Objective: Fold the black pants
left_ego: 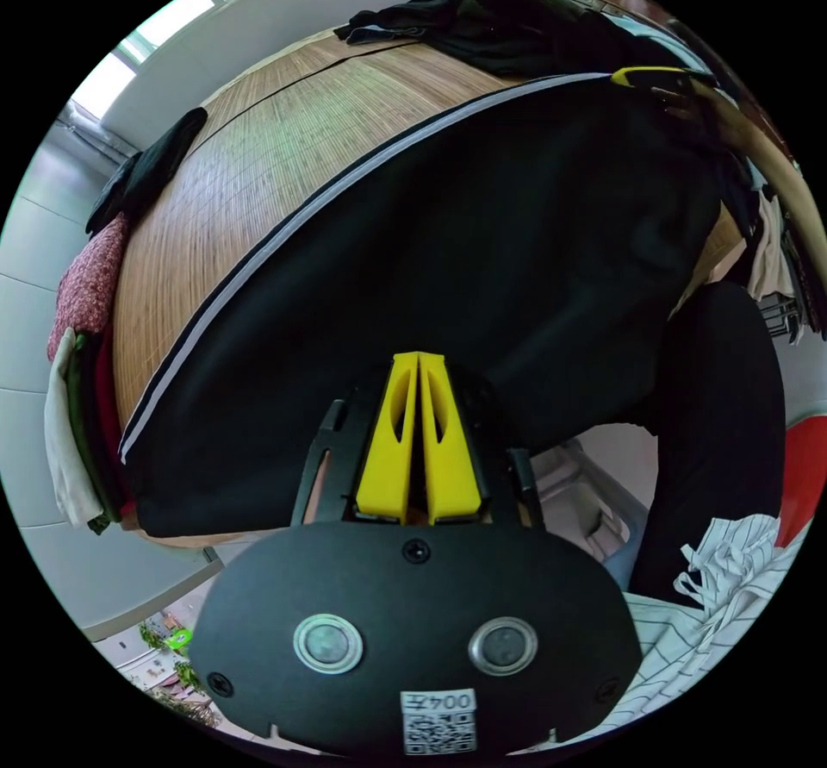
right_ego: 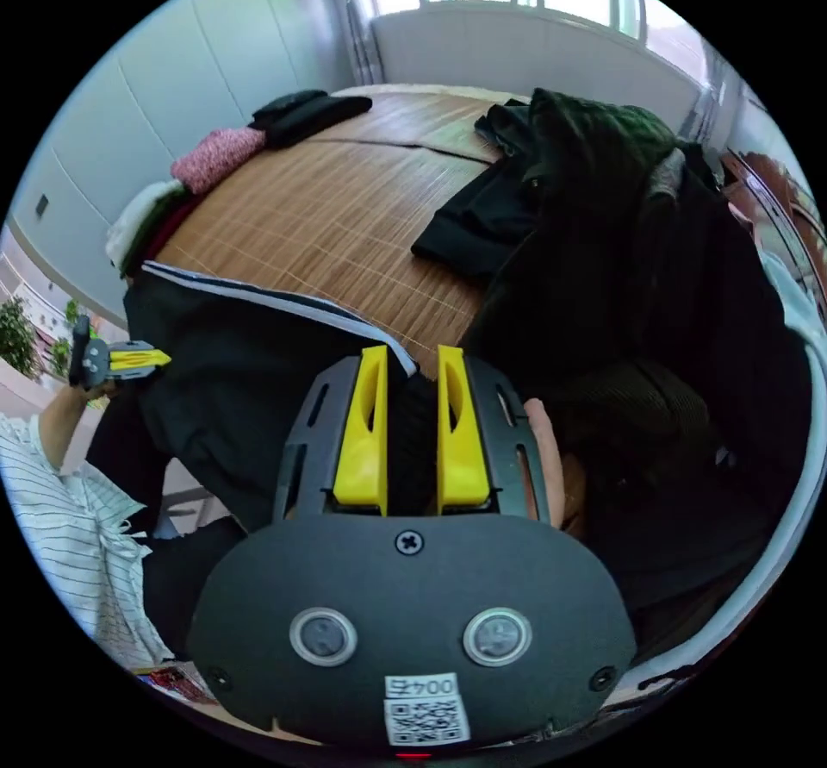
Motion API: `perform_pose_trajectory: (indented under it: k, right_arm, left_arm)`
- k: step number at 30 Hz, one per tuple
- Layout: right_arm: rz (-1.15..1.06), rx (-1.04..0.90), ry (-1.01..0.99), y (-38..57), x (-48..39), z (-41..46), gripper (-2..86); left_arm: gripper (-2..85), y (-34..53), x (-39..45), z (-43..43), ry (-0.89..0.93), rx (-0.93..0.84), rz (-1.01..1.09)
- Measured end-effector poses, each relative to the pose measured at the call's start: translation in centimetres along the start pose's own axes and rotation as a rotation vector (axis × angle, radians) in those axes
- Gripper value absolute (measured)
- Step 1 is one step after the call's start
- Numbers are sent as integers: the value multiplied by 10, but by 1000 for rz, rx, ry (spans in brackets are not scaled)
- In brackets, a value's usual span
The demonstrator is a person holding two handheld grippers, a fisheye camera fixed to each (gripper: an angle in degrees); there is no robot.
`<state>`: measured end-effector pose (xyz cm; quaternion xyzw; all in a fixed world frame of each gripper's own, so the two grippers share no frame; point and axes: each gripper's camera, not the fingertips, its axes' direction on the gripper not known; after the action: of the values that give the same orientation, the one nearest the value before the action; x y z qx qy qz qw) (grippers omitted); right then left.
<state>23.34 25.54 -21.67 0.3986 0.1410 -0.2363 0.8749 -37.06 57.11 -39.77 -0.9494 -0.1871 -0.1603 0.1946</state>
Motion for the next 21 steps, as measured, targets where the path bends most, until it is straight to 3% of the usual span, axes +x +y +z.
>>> perform_pose_trajectory:
  k: [5, 9, 12, 16, 21]
  right_arm:
    - [152, 206, -25, 69, 30, -63, 81]
    - [130, 151, -151, 137, 23, -71, 136]
    - [130, 71, -123, 180, 12, -61, 153]
    - [276, 131, -176, 219, 21, -56, 136]
    - [263, 81, -161, 215, 1, -42, 98]
  left_arm:
    - [2, 8, -4, -12, 37, 10, -27]
    - [2, 16, -14, -22, 90, 18, -58]
    - [2, 22, -16, -29, 95, 22, -58]
    - [2, 30, -15, -39, 71, 17, -46]
    - [2, 41, -20, -48, 64, 14, -47]
